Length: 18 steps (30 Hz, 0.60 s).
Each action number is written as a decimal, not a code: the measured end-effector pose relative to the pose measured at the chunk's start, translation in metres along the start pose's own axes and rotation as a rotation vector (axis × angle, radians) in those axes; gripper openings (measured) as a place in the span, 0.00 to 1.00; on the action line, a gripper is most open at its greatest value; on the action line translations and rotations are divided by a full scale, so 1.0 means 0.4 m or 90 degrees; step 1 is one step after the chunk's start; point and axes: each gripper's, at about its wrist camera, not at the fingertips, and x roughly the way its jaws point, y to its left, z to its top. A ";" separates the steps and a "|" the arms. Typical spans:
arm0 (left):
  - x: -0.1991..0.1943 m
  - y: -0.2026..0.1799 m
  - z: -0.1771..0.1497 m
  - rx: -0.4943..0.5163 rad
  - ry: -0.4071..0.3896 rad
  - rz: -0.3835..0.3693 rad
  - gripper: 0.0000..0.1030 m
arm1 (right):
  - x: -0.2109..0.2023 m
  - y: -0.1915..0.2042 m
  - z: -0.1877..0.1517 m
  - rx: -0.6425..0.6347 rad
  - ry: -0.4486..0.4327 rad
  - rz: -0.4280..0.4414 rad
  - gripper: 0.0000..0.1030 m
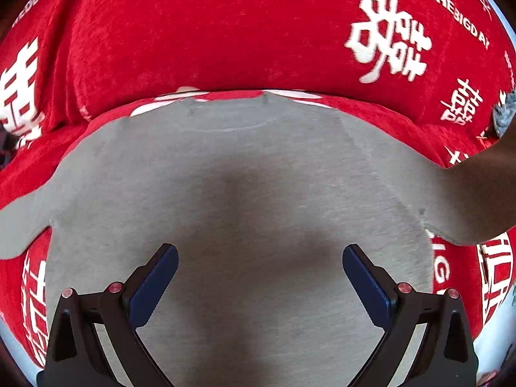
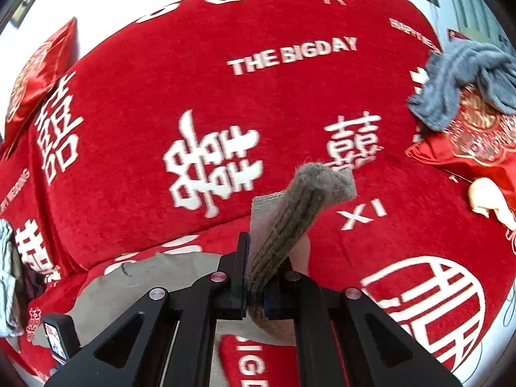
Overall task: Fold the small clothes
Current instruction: 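Carry the held sleeve with the right gripper across the sweatshirt body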
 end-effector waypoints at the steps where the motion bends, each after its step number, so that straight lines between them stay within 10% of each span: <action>1: 0.001 0.013 -0.003 -0.004 0.001 0.001 0.99 | 0.003 0.023 0.000 -0.006 0.002 0.005 0.06; 18: 0.003 0.242 -0.070 -0.100 -0.002 0.025 0.99 | 0.031 0.374 -0.039 -0.121 0.027 0.053 0.06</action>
